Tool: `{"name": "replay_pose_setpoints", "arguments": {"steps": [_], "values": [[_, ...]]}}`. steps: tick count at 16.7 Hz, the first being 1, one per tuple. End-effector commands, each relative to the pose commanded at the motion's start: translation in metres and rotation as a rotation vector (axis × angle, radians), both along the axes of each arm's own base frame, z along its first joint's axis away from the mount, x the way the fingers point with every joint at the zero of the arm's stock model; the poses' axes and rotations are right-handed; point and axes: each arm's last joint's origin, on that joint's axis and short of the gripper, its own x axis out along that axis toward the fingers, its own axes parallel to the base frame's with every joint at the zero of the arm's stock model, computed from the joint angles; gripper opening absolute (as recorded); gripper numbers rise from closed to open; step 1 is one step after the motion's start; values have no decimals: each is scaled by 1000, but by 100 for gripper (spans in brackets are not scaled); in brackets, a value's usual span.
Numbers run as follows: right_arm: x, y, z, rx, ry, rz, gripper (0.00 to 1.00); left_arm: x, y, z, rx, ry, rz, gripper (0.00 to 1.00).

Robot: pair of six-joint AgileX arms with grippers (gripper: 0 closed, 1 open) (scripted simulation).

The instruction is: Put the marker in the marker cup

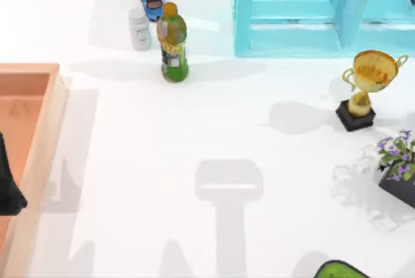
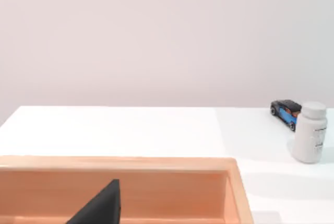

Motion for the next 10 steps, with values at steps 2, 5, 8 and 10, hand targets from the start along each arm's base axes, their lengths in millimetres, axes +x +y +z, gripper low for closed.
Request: {"name": "replay_pose_setpoints", "arguments": {"steps": [2,5,8,10], "values": [[8,-2,-13,-63,11,-53,0,0,0,0,0,0,0,100],[6,0,-9,-36,7,-29,0,0,0,0,0,0,0,100],[3,3,-3,-3,1,-3,0,0,0,0,0,0,0,100],[2,4,-2,0,0,0,0,0,0,0,0,0,0,100]]}}
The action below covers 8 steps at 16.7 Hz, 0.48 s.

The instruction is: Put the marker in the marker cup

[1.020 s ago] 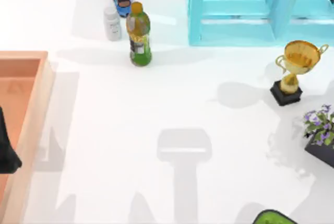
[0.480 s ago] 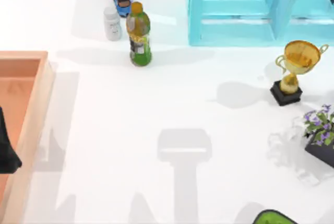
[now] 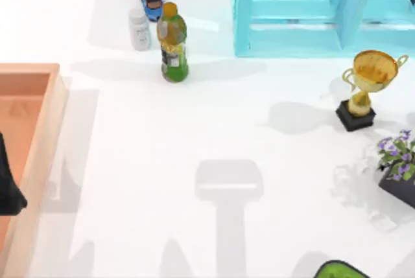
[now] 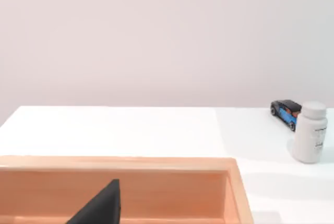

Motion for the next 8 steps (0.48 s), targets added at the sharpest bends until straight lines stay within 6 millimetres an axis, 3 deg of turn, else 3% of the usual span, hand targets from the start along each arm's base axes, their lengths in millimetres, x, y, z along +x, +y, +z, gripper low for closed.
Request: {"name": "replay_pose_setpoints", "arguments": {"steps": [2,8], "values": [[0,0,0,0,0,0,0,0,0,0,0,0,0,100],[0,0,0,0,0,0,45,0,0,0,0,0,0,100]]}}
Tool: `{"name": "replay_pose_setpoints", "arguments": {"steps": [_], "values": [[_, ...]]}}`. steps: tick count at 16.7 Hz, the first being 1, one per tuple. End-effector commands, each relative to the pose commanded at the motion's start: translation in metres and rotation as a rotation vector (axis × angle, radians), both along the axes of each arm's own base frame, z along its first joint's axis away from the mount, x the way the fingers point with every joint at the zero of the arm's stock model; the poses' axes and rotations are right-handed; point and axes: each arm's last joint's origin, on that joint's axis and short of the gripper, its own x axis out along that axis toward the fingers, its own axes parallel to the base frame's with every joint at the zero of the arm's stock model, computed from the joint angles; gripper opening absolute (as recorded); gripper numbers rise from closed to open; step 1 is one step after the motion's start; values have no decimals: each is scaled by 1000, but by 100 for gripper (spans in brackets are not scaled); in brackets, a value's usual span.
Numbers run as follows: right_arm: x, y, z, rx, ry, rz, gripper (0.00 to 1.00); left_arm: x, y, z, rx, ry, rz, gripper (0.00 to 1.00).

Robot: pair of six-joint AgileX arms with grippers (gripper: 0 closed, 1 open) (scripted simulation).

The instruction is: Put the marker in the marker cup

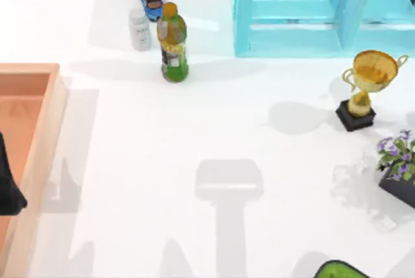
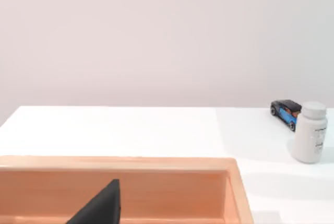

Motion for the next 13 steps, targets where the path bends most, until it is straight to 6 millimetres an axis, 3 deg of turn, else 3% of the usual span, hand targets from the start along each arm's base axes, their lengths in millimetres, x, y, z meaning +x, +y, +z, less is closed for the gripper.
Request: {"name": "replay_pose_setpoints", "arguments": {"steps": [7,13], "values": [[0,0,0,0,0,0,98,0,0,0,0,0,0,100],[0,0,0,0,0,0,100,0,0,0,0,0,0,100]]}}
